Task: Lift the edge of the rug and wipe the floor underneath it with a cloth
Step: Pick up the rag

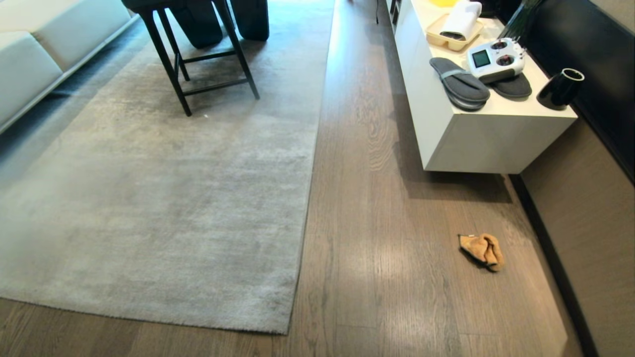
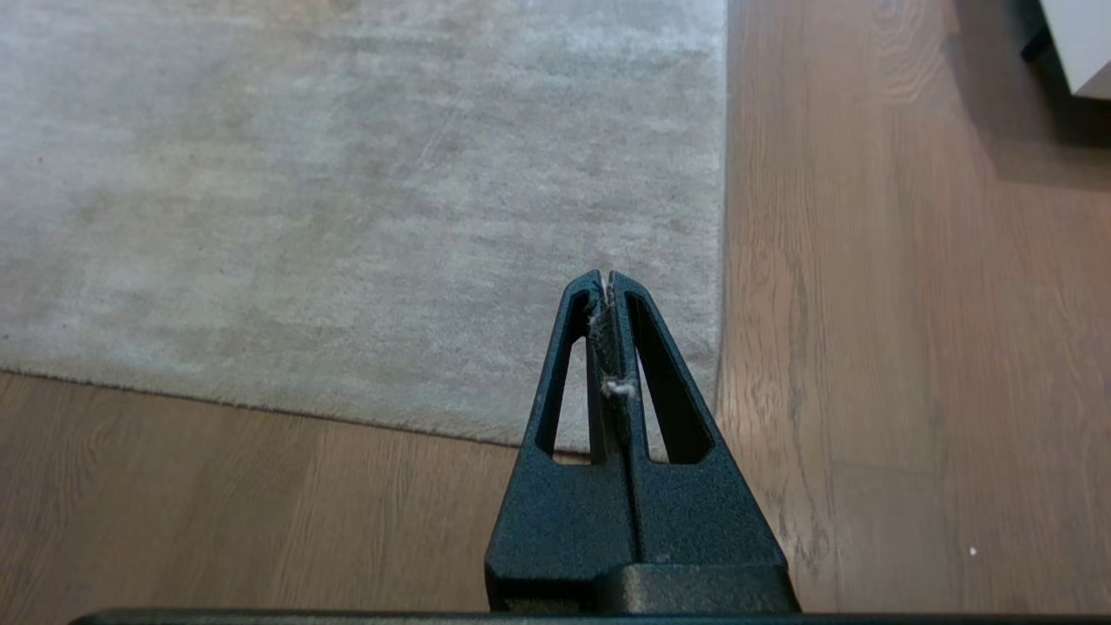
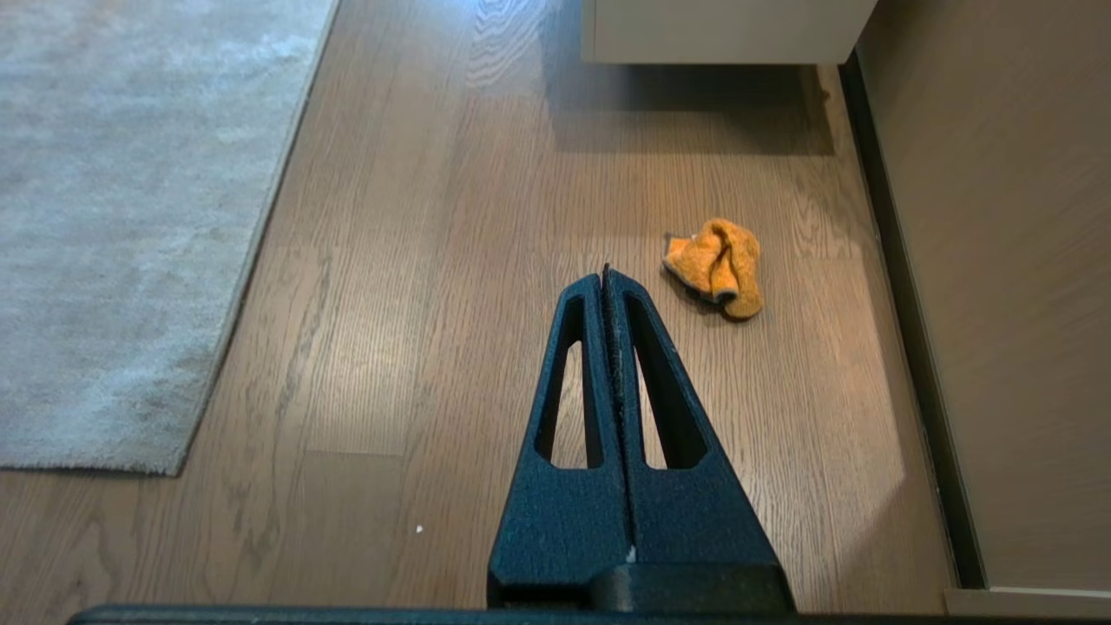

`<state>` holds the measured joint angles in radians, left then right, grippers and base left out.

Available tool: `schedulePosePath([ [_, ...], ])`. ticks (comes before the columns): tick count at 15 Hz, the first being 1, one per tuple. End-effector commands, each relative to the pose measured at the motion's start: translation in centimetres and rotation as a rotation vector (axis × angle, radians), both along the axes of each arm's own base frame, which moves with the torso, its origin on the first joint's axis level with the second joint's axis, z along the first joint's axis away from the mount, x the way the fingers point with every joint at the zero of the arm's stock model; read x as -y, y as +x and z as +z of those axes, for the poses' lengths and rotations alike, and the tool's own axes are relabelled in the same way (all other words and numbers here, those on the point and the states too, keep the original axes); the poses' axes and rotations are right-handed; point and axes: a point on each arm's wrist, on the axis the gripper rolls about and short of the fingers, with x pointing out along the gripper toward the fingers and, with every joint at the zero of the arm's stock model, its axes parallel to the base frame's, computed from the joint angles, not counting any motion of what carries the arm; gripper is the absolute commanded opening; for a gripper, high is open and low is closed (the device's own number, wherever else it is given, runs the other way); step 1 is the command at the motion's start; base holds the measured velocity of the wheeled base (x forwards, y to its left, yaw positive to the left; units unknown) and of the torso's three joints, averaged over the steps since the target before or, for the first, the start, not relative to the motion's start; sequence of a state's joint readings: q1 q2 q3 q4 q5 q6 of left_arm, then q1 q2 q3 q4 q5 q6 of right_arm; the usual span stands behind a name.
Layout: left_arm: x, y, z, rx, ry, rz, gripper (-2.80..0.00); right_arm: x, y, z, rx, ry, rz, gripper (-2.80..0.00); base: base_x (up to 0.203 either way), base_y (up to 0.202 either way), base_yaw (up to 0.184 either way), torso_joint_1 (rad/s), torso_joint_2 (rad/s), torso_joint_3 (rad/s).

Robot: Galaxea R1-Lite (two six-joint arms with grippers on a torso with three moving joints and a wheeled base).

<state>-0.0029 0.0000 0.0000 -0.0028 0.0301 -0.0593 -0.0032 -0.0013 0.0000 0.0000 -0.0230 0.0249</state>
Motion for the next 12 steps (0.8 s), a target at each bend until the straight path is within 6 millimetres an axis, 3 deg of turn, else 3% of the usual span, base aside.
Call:
schedulePosePath([
  [1, 0.00, 0.00, 0.00, 0.000, -0.001, 0.000, -2.80, 0.00, 0.01, 0.00, -0.001, 0.000, 0.000, -2.80, 0.000, 0.000, 0.000, 0.007, 0.00, -0.198],
  [12, 0.00, 0.00, 0.00, 0.000, -0.002, 0.000, -2.80, 0.00, 0.01, 0.02, 0.000, 0.000, 0.000, -2.80, 0.000, 0.000, 0.000, 0.003, 0.00, -0.198],
])
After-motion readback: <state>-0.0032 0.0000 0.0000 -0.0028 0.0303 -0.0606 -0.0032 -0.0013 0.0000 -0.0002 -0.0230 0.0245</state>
